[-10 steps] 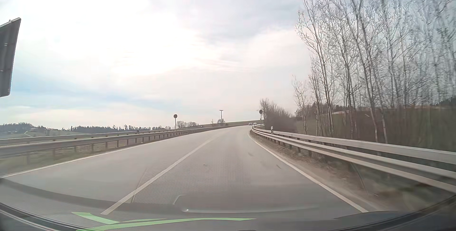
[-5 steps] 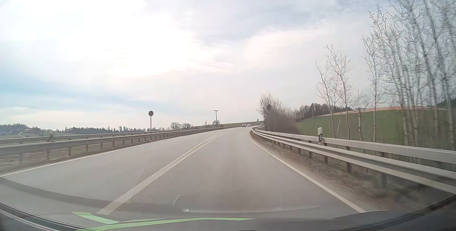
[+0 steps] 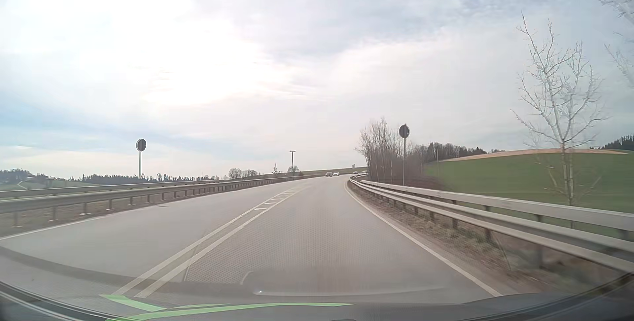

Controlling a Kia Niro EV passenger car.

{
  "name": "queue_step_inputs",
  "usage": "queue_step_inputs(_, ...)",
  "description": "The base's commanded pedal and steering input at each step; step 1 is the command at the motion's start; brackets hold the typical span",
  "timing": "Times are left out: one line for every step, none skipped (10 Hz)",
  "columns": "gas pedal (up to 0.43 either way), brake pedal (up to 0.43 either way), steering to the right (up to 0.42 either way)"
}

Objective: Follow the waypoints while adhering to traffic rules and regulations

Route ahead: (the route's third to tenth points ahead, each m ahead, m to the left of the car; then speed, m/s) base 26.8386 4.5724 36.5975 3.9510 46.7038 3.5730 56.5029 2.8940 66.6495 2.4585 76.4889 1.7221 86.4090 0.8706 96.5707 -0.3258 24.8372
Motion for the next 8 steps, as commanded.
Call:
queue_step_inputs(0.240, 0.000, 0.009)
queue_step_inputs(0.240, 0.000, 0.009)
queue_step_inputs(0.240, 0.000, 0.009)
queue_step_inputs(0.240, 0.000, 0.009)
queue_step_inputs(0.240, 0.000, 0.008)
queue_step_inputs(0.240, 0.000, 0.008)
queue_step_inputs(0.240, 0.000, 0.008)
queue_step_inputs(0.240, 0.000, 0.008)
